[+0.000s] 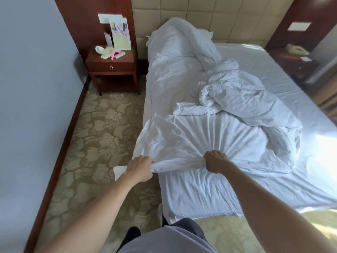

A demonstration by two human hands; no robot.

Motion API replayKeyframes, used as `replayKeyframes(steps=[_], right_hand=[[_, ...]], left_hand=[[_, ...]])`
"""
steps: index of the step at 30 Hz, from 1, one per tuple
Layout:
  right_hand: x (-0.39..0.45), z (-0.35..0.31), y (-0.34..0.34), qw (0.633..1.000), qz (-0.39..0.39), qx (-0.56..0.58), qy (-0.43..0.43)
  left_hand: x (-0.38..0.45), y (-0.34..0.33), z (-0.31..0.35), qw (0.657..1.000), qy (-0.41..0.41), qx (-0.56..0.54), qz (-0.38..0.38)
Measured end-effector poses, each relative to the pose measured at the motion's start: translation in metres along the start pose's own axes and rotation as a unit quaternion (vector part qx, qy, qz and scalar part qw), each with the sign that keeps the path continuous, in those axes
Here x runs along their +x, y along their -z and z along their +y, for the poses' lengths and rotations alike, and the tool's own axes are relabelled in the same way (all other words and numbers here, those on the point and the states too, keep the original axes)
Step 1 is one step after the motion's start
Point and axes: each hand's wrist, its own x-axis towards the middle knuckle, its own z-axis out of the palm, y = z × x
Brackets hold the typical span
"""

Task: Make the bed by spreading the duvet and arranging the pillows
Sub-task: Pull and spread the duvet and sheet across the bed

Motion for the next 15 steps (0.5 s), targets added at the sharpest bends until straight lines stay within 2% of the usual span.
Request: replayKeyframes(steps=[8, 11, 15], right_hand=[[-0.027, -0.035, -0.001, 0.997, -0.055, -0.047, 0.039], [-0.038, -0.042, -0.017, 0.996, -0.058, -0.01, 0.068], [-0.061, -0.041, -0.048, 0.99, -0.024, 0.11, 0.089]], left_hand=[[-0.048, -0.028, -0.026, 0.999, 0.02, -0.008, 0.032], [-0.061, -0.037, -0.033, 0.999, 0.024, 0.0, 0.037], [-0.076, -0.046, -0.042, 0.999, 0.033, 0.024, 0.005]])
